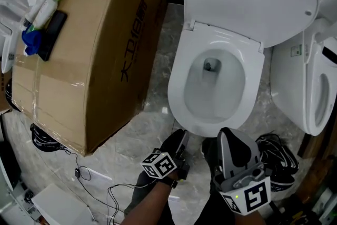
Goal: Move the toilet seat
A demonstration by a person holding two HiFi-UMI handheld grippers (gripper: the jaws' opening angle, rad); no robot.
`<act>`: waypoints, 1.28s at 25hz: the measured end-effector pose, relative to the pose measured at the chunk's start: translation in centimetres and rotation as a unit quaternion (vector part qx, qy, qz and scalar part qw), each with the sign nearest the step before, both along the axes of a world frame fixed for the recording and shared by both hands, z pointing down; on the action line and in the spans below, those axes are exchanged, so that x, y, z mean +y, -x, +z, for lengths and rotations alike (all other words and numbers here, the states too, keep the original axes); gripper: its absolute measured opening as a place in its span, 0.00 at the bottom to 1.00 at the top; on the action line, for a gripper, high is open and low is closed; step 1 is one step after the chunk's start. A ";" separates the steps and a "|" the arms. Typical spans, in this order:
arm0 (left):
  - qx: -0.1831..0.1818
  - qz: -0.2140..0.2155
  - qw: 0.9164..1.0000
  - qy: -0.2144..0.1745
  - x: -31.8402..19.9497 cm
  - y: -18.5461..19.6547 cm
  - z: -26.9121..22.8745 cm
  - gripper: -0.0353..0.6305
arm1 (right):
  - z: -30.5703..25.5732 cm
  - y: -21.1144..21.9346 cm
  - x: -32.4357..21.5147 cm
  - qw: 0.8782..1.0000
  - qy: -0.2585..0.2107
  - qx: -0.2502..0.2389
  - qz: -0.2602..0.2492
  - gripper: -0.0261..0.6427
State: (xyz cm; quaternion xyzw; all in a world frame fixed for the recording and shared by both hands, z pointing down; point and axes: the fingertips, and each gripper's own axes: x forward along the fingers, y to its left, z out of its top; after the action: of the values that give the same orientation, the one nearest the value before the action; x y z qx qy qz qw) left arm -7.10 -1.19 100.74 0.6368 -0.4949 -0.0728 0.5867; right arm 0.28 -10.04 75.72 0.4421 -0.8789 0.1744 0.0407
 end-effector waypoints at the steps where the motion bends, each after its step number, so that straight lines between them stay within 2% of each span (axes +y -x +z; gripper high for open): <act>1: 0.008 -0.003 1.000 0.004 0.0 -0.2 0.5 0.22 | 0.4 0.1 0.1 1.000 0.002 0.001 -0.002 0.06; 7: 0.032 -0.030 0.999 0.027 -0.2 -0.3 2.6 0.22 | 2.0 -0.5 -0.4 1.000 0.019 -0.006 0.003 0.06; 10: 0.051 -0.021 0.998 0.035 -0.3 -1.0 3.4 0.20 | 1.6 -0.7 -0.7 1.000 0.021 -0.012 0.004 0.06; 18: 0.096 -0.053 0.992 0.063 -0.5 -1.8 1.6 0.18 | 0.2 -1.6 -0.6 1.000 0.025 -0.005 0.012 0.06; 23: 0.105 -0.052 0.992 0.056 -0.6 -1.6 -1.9 0.17 | -2.0 -2.2 -0.6 0.999 0.026 -0.004 0.023 0.06; 27: 0.106 -0.042 0.992 0.047 -1.0 -1.6 -6.8 0.17 | -6.0 -2.8 -0.6 0.999 0.024 -0.006 0.036 0.06; 32: 0.079 -0.012 0.996 0.025 -2.7 -1.5 -13.3 0.17 | -12.2 -4.1 -1.0 0.998 0.016 -0.004 0.056 0.06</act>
State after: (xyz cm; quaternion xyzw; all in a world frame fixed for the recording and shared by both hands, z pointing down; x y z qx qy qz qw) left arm -5.61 -3.88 87.48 0.6078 -0.4563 -0.1177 0.6392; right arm 4.35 -11.06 63.50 0.4894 -0.8499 0.1921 0.0341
